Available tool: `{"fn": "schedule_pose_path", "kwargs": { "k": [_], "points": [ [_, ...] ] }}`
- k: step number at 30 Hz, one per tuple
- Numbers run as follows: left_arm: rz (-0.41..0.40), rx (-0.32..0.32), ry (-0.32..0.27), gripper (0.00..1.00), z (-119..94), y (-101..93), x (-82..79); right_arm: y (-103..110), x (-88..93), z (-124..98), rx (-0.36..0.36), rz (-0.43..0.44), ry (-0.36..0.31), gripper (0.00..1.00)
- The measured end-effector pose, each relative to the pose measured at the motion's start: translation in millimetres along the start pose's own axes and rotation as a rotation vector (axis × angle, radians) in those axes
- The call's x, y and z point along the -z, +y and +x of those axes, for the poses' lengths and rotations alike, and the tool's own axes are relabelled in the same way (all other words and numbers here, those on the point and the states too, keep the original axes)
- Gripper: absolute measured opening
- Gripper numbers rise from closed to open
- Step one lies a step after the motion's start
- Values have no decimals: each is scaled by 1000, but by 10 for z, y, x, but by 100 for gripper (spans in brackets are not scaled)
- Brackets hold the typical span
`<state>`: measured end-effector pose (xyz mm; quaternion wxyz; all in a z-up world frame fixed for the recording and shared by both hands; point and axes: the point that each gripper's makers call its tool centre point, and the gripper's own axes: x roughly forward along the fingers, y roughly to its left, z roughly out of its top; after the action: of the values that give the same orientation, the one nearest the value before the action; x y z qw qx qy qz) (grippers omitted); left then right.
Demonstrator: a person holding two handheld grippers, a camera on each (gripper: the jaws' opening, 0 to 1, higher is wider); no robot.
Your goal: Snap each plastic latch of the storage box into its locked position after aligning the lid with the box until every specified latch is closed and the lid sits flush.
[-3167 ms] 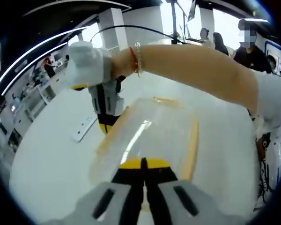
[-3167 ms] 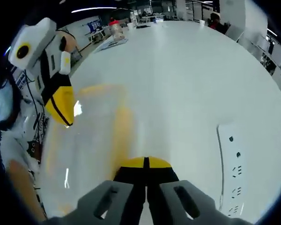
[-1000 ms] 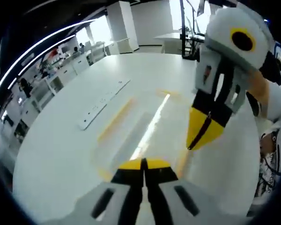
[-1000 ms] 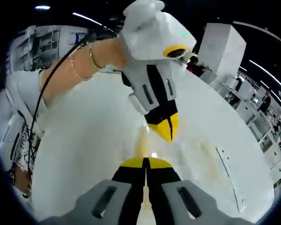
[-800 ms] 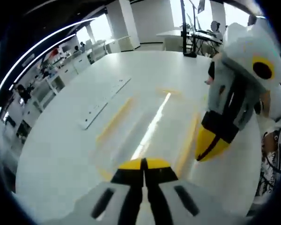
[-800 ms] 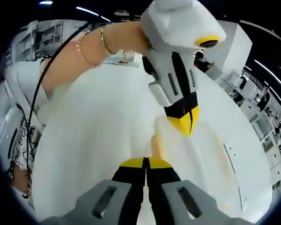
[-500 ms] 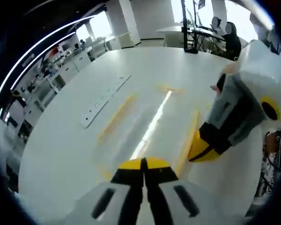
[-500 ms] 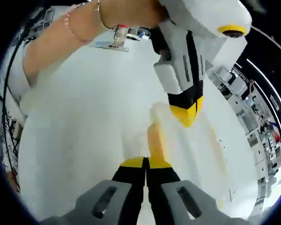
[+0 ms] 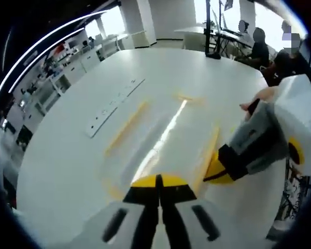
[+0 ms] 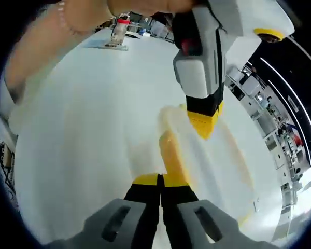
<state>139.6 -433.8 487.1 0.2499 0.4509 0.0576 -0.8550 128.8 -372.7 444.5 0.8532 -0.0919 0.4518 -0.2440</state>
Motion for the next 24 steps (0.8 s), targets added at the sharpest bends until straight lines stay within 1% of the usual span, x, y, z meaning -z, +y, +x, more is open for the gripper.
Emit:
{"fn": "schedule_pose_path", "kwargs": {
  "k": [4, 6, 7, 8, 11, 12, 13, 14, 17, 18, 19, 20, 22, 23, 24],
  "points": [
    [3, -9, 31, 0, 3, -26, 2, -1, 5, -4, -7, 9, 0, 0],
    [16, -7, 41, 0, -1, -40, 12, 12, 6, -3, -9, 17, -4, 0],
    [-3, -7, 49, 0, -5, -42, 23, 8, 6, -8, -20, 30, -12, 0],
    [0, -5, 49, 0, -7, -43, 25, 15, 2, -6, -26, 45, -17, 0],
    [-11, 8, 43, 0, -16, -53, 37, 28, 2, -1, -15, 32, -10, 0],
    [-10, 11, 39, 0, -16, -57, 40, 28, 2, -3, -21, 40, -13, 0],
    [-11, 13, 36, 0, -17, -61, 38, 34, -3, -4, -29, 65, -22, 0],
    [-15, 15, 36, 0, -17, -63, 38, 37, -4, -4, -27, 55, -20, 0],
    [-23, 21, 30, 0, -16, -60, 37, 33, -7, -1, -20, 62, -17, 0],
    [-15, 23, 27, 0, -21, -70, 40, 49, 5, 30, -23, 61, -20, 0],
    [-18, 23, 27, 0, -16, -64, 36, 73, 16, 63, -17, 48, -13, 0],
    [-17, 23, 24, 0, -17, -64, 34, 51, 42, 97, 14, -17, 8, 0],
    [-17, 21, 14, 0, -16, -52, 18, 68, 67, 160, 56, -55, 17, 0],
    [-20, 23, 12, 0, -2, -55, 23, 73, 52, 168, 63, -34, 5, 0],
    [-20, 24, 8, 0, -1, -55, 20, 51, 50, 164, 66, -46, 7, 0]
  ]
}}
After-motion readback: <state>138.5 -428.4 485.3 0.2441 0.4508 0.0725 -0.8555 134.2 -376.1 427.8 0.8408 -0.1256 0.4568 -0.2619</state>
